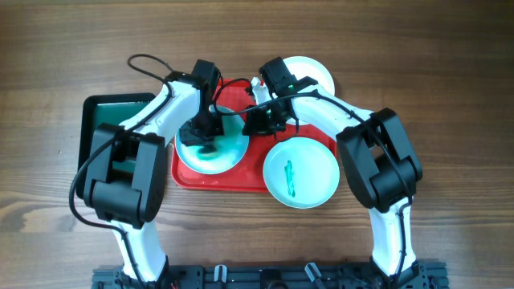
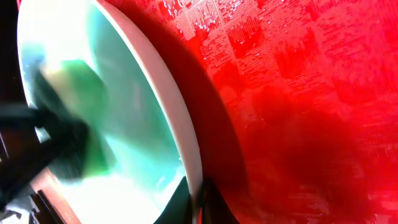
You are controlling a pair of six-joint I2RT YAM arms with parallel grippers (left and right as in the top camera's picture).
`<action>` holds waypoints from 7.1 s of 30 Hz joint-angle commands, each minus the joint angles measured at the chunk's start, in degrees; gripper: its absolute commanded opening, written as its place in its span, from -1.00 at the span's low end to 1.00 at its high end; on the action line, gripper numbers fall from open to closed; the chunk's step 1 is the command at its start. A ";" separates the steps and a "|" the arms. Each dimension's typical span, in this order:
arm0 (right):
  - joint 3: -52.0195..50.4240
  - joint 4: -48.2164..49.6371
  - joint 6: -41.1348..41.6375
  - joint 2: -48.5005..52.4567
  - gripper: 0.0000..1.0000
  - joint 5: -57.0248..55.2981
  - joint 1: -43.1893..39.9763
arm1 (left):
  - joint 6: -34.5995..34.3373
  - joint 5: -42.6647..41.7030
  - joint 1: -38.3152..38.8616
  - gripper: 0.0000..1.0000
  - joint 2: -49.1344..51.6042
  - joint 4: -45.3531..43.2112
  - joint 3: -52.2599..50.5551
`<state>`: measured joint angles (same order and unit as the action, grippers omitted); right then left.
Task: Clean dirty plates on tray and stack at the side
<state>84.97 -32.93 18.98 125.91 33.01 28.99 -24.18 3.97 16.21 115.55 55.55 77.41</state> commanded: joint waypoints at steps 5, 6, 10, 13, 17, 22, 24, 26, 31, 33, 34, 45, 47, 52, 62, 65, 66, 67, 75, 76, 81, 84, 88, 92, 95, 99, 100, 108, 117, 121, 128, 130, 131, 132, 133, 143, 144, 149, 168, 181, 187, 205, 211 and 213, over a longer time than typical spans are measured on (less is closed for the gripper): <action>-0.20 -0.33 -0.96 1.97 -0.91 -0.96 -0.26 | -8.07 18.95 -1.05 -0.92 2.40 -4.13 1.22; -0.20 -0.33 -0.94 1.97 -0.91 -0.96 -0.26 | -8.07 15.78 -1.05 -0.92 2.21 -3.13 3.06; -0.20 -0.37 -0.94 1.97 -0.92 -0.96 -0.26 | -8.00 6.40 -1.09 -0.92 0.94 -0.11 9.64; -0.20 -0.50 -0.98 1.97 -0.91 -0.98 -0.26 | -8.00 5.95 -1.11 -0.92 -0.57 3.13 14.19; -0.20 -0.68 -0.98 1.97 -0.91 -0.98 -0.26 | -7.76 6.12 -1.66 -0.92 -3.48 6.84 18.53; -0.20 -0.81 -0.74 1.97 -0.91 -1.01 -0.07 | -6.62 6.08 -4.59 -0.92 -6.29 10.88 19.37; -0.20 -0.94 -0.35 1.99 -0.91 -1.60 0.31 | -5.22 6.10 -5.79 -0.92 -6.38 12.37 19.37; -0.20 -1.40 0.76 1.99 -0.81 -3.23 1.29 | -4.50 6.12 -7.43 -0.92 -6.38 14.21 19.37; -0.20 -3.61 5.73 1.99 -0.54 -8.48 4.94 | -3.06 5.88 -10.69 -0.92 -6.36 15.15 19.34; -0.17 -4.24 7.15 1.99 -0.91 -11.19 5.66 | -3.06 5.88 -11.65 -0.92 -6.36 15.15 19.34; -0.07 -4.26 7.17 1.97 -0.91 -11.13 5.57 | -3.06 5.88 -12.00 -0.92 -6.36 15.10 19.34; 1.70 -12.09 4.35 -14.25 -0.91 -34.07 6.01 | 0.09 0.26 -17.18 -0.92 -6.36 15.43 19.34; 1.70 -12.66 3.45 -17.29 -0.91 -40.74 7.21 | 0.35 -1.42 -18.38 -0.92 -6.36 15.45 19.34; 1.70 -12.96 1.03 -20.57 -0.91 -64.28 12.70 | 1.55 -9.44 -20.94 -0.92 -6.36 15.41 19.34; 1.70 -11.39 -3.23 -20.50 -0.91 -84.98 21.11 | 1.90 -14.01 -20.76 -0.92 -6.36 14.99 19.30; 1.70 -10.10 -6.05 -20.50 -0.92 -92.74 23.45 | 1.90 -14.01 -20.76 -0.92 -6.36 14.97 19.30; 1.70 -9.70 -6.69 -20.50 -0.92 -95.21 24.11 | 1.90 -14.01 -20.76 -0.92 -6.36 14.97 19.30; 1.70 -9.22 -7.50 -20.50 -0.92 -98.23 24.96 | 1.90 -14.01 -20.76 -0.92 -6.36 14.97 19.30; 1.70 -6.38 -10.21 -20.50 -0.92 -118.25 30.75 | 1.90 -14.01 -20.76 -0.92 -6.36 14.97 19.30; 1.70 -6.08 -10.21 -20.50 -0.92 -119.73 31.41 | 1.90 -14.01 -20.76 -0.92 -6.36 14.99 19.30; 1.70 -5.40 -10.54 -20.57 -0.92 -120.04 33.44 | 1.92 -14.01 -20.76 -0.92 -6.36 14.97 19.30; 1.70 -5.05 -11.50 -20.81 -0.92 -120.04 33.64 | 1.92 -13.99 -20.76 -0.92 -6.36 14.99 19.30; 1.70 -4.79 -11.39 -20.81 -0.92 -120.04 33.64 | 1.92 -13.99 -20.76 -0.92 -6.36 14.97 19.30; 1.70 -3.72 -11.43 -20.81 -0.92 -120.02 33.62 | 1.90 -13.99 -20.76 -0.92 -6.36 14.97 19.30; 1.70 -3.82 -11.52 -20.81 -0.92 -117.90 33.62 | 1.90 -13.99 -20.76 -0.92 -6.36 14.97 19.30; 1.70 -7.98 -12.66 -20.81 -0.92 -94.64 33.09 | 1.90 -13.99 -20.76 -0.92 -6.36 14.88 19.30; 1.70 -8.98 -11.96 -20.81 -0.91 -89.57 32.63 | 1.92 -13.99 -20.70 -0.92 -6.36 14.88 19.30; 1.70 -16.13 -4.02 -24.37 -0.91 -48.22 17.55 | 1.92 -13.97 -18.16 -0.92 -6.36 13.57 19.30; 1.70 -20.70 -6.97 -28.04 -0.91 -13.90 -15.82 | 1.88 -13.07 -12.66 -0.92 -6.36 10.71 19.30; 1.09 -25.42 -6.80 -27.98 -0.91 -15.06 -29.20 | 1.20 -11.89 -10.29 -0.92 -6.36 9.11 19.30; -9.44 -22.93 -3.69 -27.98 -0.91 -24.24 -45.22 | 1.25 -11.80 -8.96 -0.92 -6.36 7.65 19.30; -13.44 -19.67 -3.69 -27.98 -0.91 -25.70 -47.84 | 1.25 -11.80 -8.96 -0.92 -6.36 7.61 19.30; -15.13 -18.18 -3.74 -27.98 -0.91 -25.79 -48.81 | 1.25 -11.80 -8.96 -0.92 -6.36 7.63 19.30; -17.53 -15.87 -3.48 -27.98 -0.92 -25.75 -50.03 | 1.25 -11.82 -8.96 -0.92 -6.36 7.63 19.30; -19.08 -14.29 -3.34 -27.98 -0.91 -25.75 -50.64 | 1.25 -11.82 -8.96 -0.92 -6.36 7.61 19.30; -27.74 -6.14 -0.83 -27.98 -0.57 -30.88 -51.36 | 1.25 -11.82 -8.96 -0.92 -6.36 7.63 19.30; -27.71 -6.21 -0.81 -27.98 -0.48 -30.75 -51.36 | 1.27 -11.82 -8.96 -0.92 -6.36 7.63 19.30; -23.06 -12.76 -4.44 -28.63 -0.45 -22.95 -51.19 | 1.27 -11.82 -8.94 -0.92 -6.36 7.63 19.30; -27.93 -24.57 -5.29 -34.25 -0.58 -17.79 -23.34 | 1.27 -11.82 -8.92 -0.92 -6.36 7.67 19.30; -34.64 -19.17 -3.37 -34.25 -0.85 -17.99 -19.41 | 1.27 -11.82 -8.92 -0.92 -6.36 7.69 19.30; -34.62 -17.73 -3.78 -34.25 -0.91 -14.53 -19.41 | 1.27 -11.82 -8.92 -0.92 -6.36 7.69 19.30; -32.46 16.92 29.27 -30.38 -0.92 -26.10 6.40 | 1.25 -11.82 -8.92 -0.92 -6.36 7.93 19.30; -31.54 18.47 28.15 -26.45 -0.81 -26.99 7.41 | 1.27 -11.82 -8.92 -0.92 -6.36 7.82 19.30; -29.70 18.45 23.80 -25.59 -0.56 -27.06 7.37 | 1.25 -11.82 -8.92 -0.92 -6.36 7.82 19.30</action>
<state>51.99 -14.87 46.33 98.96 7.60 36.56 -23.18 -8.40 7.18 110.34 63.46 95.74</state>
